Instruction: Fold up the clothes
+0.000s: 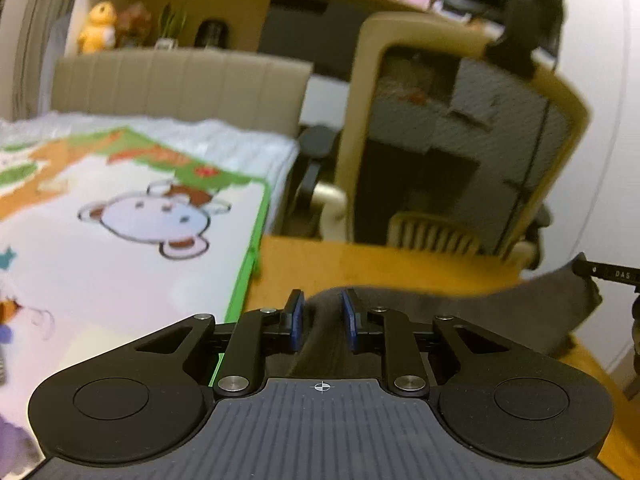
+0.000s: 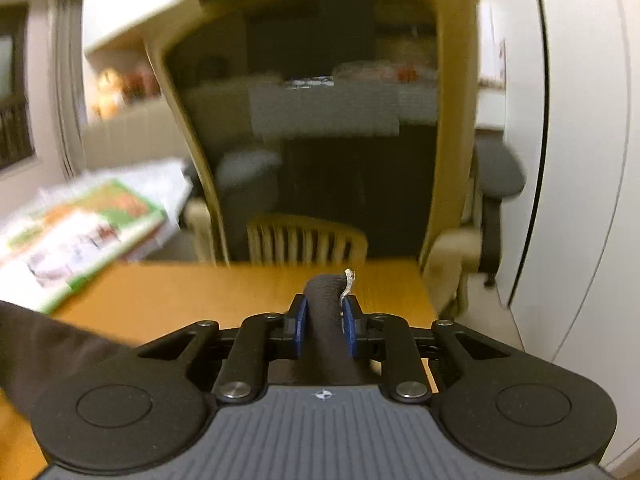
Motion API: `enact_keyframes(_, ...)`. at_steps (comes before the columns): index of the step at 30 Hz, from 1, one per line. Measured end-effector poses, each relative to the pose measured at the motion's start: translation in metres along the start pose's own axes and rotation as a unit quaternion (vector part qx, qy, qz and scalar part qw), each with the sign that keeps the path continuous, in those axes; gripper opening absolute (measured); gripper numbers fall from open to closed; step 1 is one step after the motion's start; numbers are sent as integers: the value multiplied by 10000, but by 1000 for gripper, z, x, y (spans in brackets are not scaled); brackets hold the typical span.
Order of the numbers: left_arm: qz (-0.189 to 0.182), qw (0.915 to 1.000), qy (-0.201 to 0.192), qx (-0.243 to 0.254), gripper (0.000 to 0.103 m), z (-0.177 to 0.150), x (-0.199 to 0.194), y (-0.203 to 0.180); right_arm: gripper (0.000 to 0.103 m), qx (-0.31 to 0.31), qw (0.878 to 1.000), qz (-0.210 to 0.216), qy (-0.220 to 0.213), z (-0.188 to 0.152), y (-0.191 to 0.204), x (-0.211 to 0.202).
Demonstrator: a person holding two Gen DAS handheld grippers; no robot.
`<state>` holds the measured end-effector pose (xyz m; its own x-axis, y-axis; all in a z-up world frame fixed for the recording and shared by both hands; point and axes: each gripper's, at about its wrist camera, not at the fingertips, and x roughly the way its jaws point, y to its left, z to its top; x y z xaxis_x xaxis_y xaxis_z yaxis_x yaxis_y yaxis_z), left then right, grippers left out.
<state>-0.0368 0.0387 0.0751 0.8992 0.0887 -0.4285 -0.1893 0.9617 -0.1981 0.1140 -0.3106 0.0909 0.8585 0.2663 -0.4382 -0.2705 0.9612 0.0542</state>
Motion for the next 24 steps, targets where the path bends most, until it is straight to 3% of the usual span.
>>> enact_keyframes(3, -63, 10000, 40, -8, 23, -22, -34, 0, 18, 171, 9998, 45, -26, -11, -8, -39)
enact_keyframes(6, 39, 9995, 305, -115, 23, -57, -61, 7, 18, 427, 9990, 66, 95, -47, -17, -81)
enact_keyframes(11, -73, 9970, 729, -265, 34, -92, -96, 15, 20, 500, 9979, -194, 366, -92, -29, -125)
enact_keyframes(13, -102, 9975, 677, -199, 46, -91, -110, 16, 40, 607, 9973, -331, 251, -95, -36, -140)
enact_keyframes(14, -109, 9980, 590, -186, 52, -89, -118, 16, 61, 665, 9968, -398, 191, -96, -40, -147)
enact_keyframes(15, -127, 9987, 457, -205, 66, -83, -124, 15, 74, 688, 9967, -415, 100, -95, -42, -151)
enact_keyframes(16, -176, 9990, 332, -242, 78, -78, -128, 14, 79, 683, 9970, -373, 22, -93, -41, -154)
enact_keyframes(18, -350, 9985, 258, -322, 92, -71, -123, 7, 102, 674, 9975, -210, -76, -88, -35, -155)
enact_keyframes(21, -647, 9964, 337, -431, 95, -64, -105, -8, 103, 739, 9962, 401, 208, -95, -13, -140)
enact_keyframes(24, -753, 9917, 960, -395, 96, -72, -60, -27, 103, 597, 9920, 933, 610, -109, 21, -115)
